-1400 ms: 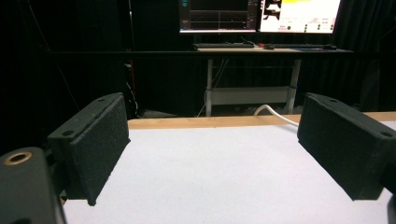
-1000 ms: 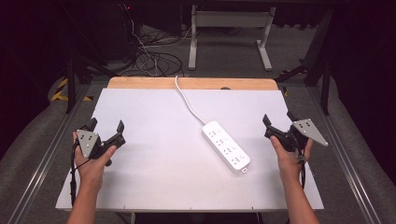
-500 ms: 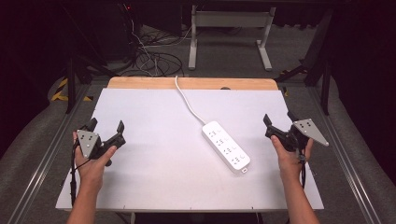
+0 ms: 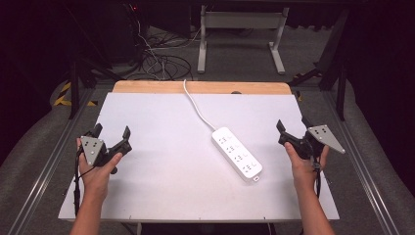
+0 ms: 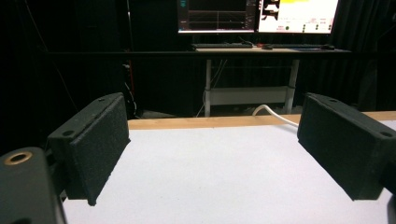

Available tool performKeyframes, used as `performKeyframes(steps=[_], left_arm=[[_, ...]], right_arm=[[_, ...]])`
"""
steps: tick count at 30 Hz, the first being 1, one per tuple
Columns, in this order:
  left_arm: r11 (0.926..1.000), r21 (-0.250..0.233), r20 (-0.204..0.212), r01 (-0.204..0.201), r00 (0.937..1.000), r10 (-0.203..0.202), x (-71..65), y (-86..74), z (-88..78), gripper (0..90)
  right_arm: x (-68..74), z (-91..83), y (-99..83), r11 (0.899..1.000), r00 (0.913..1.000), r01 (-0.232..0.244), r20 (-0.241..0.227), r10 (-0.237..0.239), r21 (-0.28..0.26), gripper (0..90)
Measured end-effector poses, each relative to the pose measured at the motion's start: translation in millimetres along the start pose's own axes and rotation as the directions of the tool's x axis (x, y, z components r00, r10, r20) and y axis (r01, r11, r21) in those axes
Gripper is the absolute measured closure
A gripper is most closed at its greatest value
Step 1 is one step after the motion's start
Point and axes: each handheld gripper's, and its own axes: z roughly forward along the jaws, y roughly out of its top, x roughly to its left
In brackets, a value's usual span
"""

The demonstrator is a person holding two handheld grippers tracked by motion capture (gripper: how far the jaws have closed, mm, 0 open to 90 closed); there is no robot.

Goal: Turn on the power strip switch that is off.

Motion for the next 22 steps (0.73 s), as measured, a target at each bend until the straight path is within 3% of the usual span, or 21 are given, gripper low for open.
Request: performKeyframes(steps=[22], left_arm=[[1.0000, 0.008, -0.008, -0.001, 1.0000, 0.001, 1.6, -0.6, -0.7, 9.6]], right_arm=[[-0.3, 2.1, -1.3, 1.000, 0.9999, 0.003, -0.011, -0.003, 0.005, 8.3]])
